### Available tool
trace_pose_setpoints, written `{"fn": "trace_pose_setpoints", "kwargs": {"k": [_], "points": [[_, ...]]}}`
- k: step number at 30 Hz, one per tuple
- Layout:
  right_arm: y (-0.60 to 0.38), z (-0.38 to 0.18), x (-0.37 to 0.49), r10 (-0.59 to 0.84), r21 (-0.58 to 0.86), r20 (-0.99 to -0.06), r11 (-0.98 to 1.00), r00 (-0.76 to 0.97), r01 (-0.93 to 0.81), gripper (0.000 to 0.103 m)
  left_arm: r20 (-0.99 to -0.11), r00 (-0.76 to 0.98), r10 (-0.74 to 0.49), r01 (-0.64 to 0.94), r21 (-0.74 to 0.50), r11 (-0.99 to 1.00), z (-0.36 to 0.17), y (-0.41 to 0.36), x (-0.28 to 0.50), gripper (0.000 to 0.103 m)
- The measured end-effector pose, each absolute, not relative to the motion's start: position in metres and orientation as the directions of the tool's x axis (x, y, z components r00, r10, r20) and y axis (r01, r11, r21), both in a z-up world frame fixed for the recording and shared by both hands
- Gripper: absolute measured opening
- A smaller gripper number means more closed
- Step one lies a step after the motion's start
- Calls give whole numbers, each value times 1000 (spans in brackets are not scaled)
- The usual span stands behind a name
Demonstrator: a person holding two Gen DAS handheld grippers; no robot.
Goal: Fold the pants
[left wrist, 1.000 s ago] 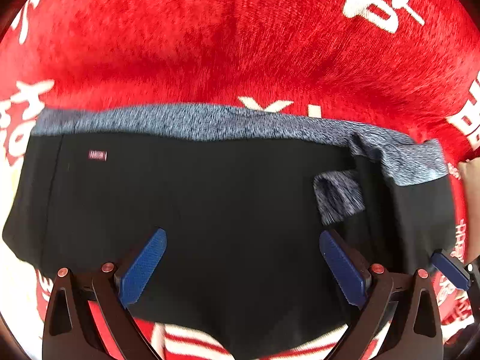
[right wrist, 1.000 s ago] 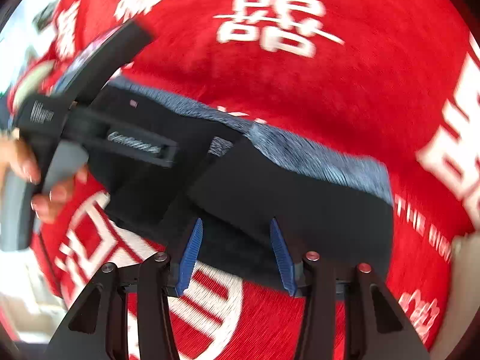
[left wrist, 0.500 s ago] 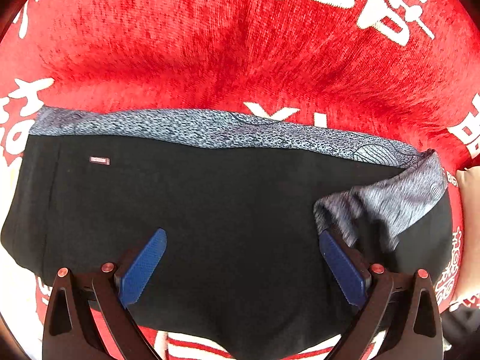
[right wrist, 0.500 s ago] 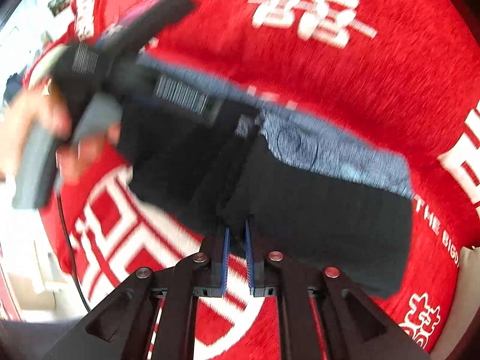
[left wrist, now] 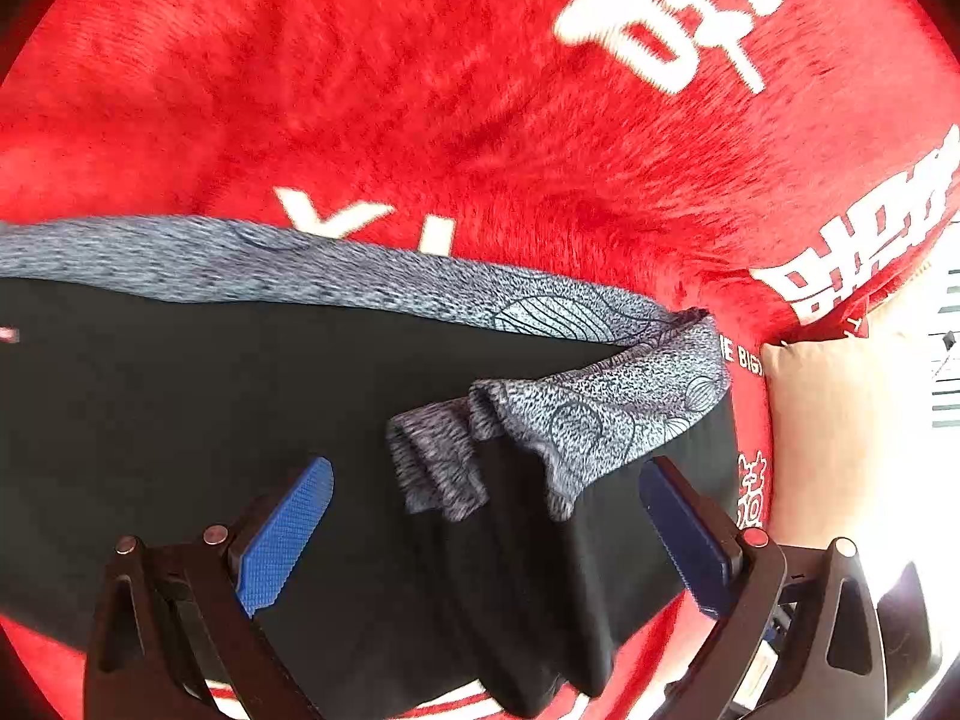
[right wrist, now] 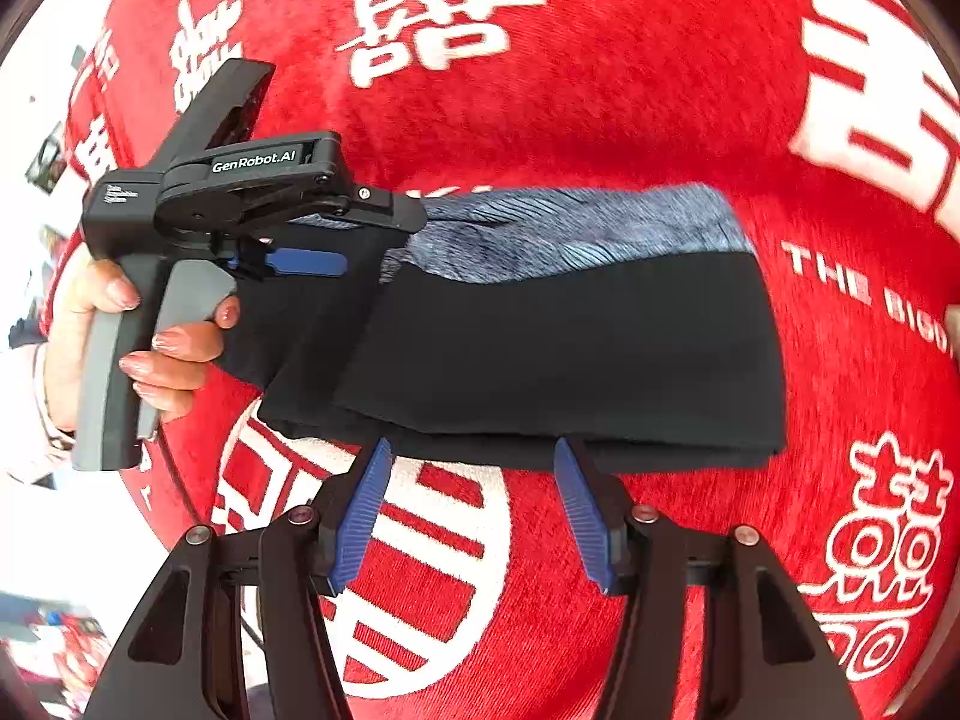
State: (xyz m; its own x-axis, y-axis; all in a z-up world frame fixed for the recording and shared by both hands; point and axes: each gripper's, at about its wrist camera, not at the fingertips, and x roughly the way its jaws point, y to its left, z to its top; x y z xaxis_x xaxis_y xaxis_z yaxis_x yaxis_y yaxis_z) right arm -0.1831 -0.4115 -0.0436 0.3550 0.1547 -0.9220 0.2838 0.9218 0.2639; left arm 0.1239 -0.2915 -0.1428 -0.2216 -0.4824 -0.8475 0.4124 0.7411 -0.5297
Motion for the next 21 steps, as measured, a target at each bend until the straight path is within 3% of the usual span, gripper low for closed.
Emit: {"fn": "trace_pose_setpoints", "kwargs": {"k": [4, 6, 7, 11, 16, 18, 21], "points": [[-421, -54, -182, 160, 286, -919, 899, 360, 332, 59, -845, -279, -456, 396, -533, 748, -155, -306, 121, 78], [-424, -59, -179, 157, 292, -917, 891, 366, 348, 58, -857, -272, -437, 417, -514, 749, -155, -310, 116, 76], [-425, -62, -177, 160, 298, -916, 886, 369, 356, 57, -860, -274, -430, 422, -509, 750, -154, -313, 115, 65], [-430, -67, -176, 171, 317, -913, 869, 370, 380, 54, -873, -276, -403, 445, -488, 751, -150, -319, 111, 64], [-430, -82, -167, 187, 318, -923, 864, 338, 390, 44, -885, -217, -411, 428, -465, 775, -154, -330, 109, 27], [-430, -85, -163, 192, 325, -921, 857, 339, 400, 41, -882, -176, -437, 421, -469, 777, -145, -331, 110, 22], [-429, -85, -154, 201, 339, -916, 852, 348, 398, 40, -874, -166, -457, 417, -482, 770, -138, -339, 115, 22]]}}
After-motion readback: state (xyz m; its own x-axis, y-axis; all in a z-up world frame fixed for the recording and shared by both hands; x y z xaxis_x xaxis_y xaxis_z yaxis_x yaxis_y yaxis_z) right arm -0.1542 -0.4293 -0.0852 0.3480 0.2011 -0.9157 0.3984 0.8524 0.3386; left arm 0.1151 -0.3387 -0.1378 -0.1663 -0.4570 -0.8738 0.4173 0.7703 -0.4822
